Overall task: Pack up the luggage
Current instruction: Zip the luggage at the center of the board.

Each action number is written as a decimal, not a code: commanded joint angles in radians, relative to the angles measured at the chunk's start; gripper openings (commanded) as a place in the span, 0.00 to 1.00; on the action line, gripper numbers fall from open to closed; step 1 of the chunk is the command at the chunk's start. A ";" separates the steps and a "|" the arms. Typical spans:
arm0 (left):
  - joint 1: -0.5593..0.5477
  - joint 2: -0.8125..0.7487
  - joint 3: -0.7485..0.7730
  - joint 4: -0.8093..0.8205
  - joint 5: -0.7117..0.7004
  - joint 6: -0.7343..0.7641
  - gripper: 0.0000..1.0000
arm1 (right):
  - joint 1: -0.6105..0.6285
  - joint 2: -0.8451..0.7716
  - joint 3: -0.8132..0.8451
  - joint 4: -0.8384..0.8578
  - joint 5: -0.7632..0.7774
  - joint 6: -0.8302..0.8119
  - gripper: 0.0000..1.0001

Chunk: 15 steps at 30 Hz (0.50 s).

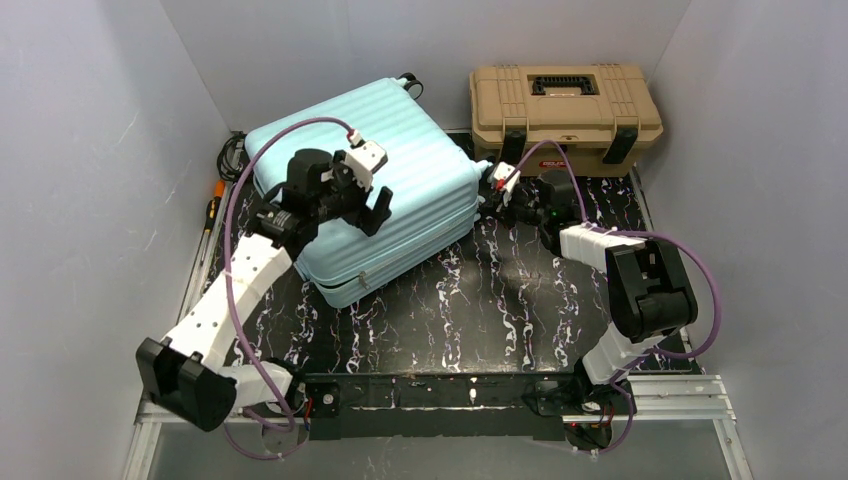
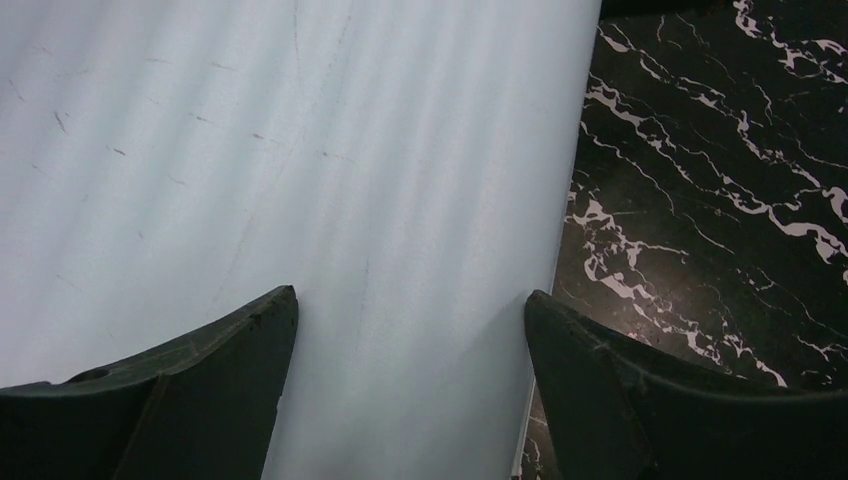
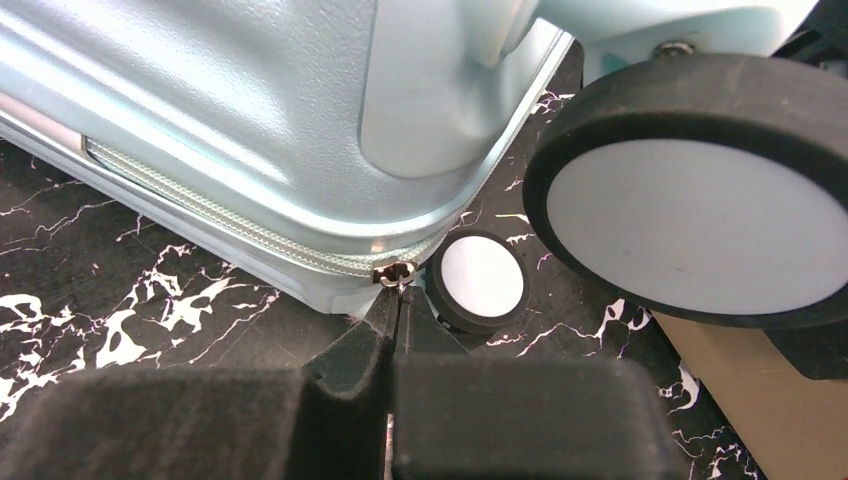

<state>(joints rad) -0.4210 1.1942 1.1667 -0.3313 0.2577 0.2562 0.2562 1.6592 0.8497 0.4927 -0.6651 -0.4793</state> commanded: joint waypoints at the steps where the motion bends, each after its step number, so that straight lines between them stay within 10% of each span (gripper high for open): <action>1: 0.006 0.120 0.214 -0.130 -0.081 -0.004 0.88 | -0.032 -0.009 -0.004 0.094 0.068 -0.007 0.01; 9: -0.076 0.394 0.553 -0.012 -0.121 -0.133 0.98 | -0.032 -0.009 -0.007 0.139 0.010 0.111 0.01; 15: -0.170 0.711 0.859 0.058 -0.418 -0.036 0.98 | -0.035 -0.034 -0.035 0.127 -0.015 0.123 0.01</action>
<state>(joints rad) -0.5388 1.7500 1.8641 -0.3248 0.0582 0.1612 0.2508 1.6627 0.8310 0.5507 -0.6773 -0.3786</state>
